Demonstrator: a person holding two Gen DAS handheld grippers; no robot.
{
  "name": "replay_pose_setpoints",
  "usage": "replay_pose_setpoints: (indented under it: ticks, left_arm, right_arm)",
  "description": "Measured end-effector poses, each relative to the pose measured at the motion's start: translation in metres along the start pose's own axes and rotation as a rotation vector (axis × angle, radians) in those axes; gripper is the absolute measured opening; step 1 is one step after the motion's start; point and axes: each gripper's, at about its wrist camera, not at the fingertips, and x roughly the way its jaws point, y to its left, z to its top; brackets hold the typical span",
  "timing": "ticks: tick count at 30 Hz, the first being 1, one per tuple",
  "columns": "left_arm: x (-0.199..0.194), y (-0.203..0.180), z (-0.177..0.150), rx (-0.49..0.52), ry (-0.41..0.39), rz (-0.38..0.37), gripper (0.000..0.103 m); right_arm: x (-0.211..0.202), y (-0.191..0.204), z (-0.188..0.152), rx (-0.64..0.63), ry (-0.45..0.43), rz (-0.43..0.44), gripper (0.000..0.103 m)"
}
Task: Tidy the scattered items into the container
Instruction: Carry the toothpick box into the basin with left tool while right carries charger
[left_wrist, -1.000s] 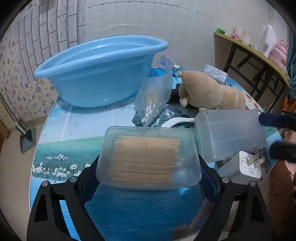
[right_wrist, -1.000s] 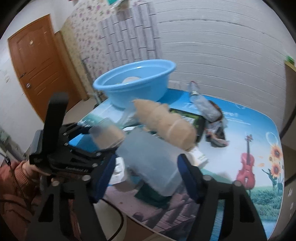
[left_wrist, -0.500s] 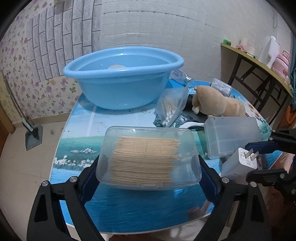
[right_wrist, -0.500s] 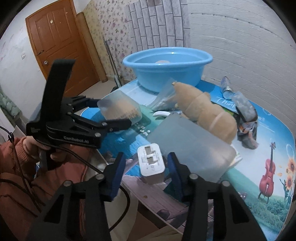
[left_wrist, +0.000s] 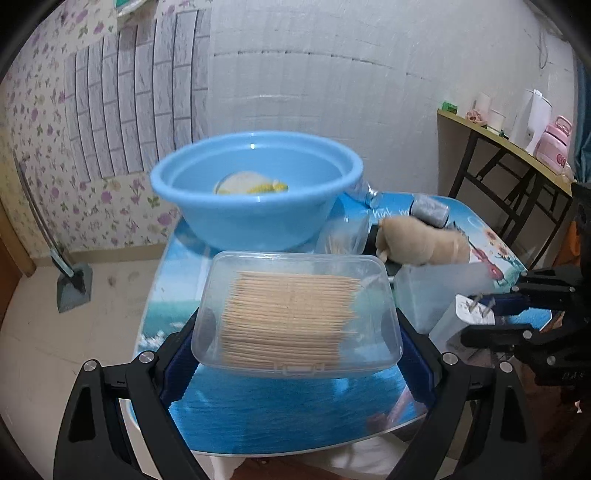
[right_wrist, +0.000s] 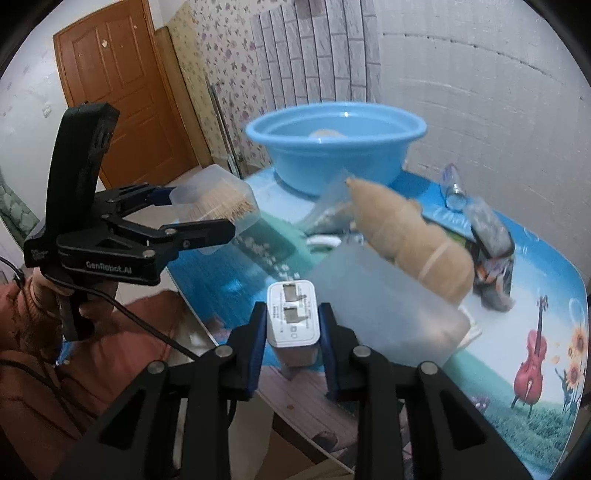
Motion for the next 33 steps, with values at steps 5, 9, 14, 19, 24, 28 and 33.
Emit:
replay_pose_setpoints:
  ticks: [5, 9, 14, 19, 24, 28, 33]
  left_arm:
    - [-0.016, 0.003, 0.01, -0.02, -0.055, -0.01, 0.092]
    - [-0.019, 0.006, 0.019, -0.017, -0.072, 0.01, 0.092]
    - [-0.018, 0.012, 0.032, -0.02, -0.086, 0.03, 0.092]
    - [-0.014, 0.016, 0.047, -0.014, -0.1, 0.033, 0.092]
    - [-0.003, 0.023, 0.062, -0.018, -0.106, 0.027, 0.092]
    - [0.011, 0.029, 0.071, -0.02, -0.099, 0.023, 0.092]
    - [0.031, 0.036, 0.082, -0.016, -0.083, 0.017, 0.092]
  right_arm:
    - [-0.015, 0.003, 0.019, -0.015, -0.086, -0.012, 0.026]
    - [-0.02, -0.001, 0.034, -0.018, -0.133, -0.017, 0.026]
    - [-0.025, -0.005, 0.056, -0.024, -0.194, -0.027, 0.026]
    - [-0.021, -0.008, 0.082, -0.044, -0.236, -0.028, 0.026]
    - [-0.005, -0.014, 0.1, -0.031, -0.225, -0.019, 0.026]
    - [0.013, -0.023, 0.113, -0.003, -0.208, -0.015, 0.026]
    - [0.03, -0.038, 0.128, 0.029, -0.205, -0.024, 0.026]
